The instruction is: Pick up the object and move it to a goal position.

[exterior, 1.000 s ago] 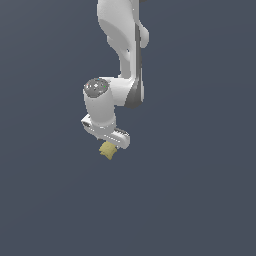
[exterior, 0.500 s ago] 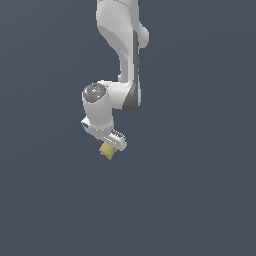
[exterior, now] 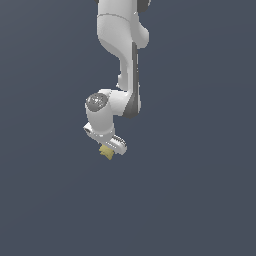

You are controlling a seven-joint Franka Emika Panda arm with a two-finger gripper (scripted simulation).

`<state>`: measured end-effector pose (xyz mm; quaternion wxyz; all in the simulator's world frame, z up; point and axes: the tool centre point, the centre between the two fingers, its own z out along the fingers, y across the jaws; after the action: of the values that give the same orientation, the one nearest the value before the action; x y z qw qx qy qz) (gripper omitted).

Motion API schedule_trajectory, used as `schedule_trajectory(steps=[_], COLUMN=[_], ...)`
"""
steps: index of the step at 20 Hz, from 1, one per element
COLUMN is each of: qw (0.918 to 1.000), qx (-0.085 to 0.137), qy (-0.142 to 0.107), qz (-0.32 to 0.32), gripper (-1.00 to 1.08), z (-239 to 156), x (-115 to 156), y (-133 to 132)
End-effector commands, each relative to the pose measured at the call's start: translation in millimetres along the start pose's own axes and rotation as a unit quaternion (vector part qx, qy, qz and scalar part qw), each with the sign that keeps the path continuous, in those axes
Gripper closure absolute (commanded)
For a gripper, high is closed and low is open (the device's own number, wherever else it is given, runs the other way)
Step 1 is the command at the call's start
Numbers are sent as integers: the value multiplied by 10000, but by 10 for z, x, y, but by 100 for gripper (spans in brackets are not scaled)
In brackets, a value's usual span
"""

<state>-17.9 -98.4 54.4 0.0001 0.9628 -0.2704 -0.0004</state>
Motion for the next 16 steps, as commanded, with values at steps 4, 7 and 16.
schedule_trajectory(steps=[4, 7, 16], qw=[10000, 10000, 10000], qx=[1, 1, 6], qy=[3, 3, 8], qz=[5, 5, 5], gripper=[-92, 108, 108], z=[139, 141, 130], x=[8, 9, 12], y=[-5, -6, -8])
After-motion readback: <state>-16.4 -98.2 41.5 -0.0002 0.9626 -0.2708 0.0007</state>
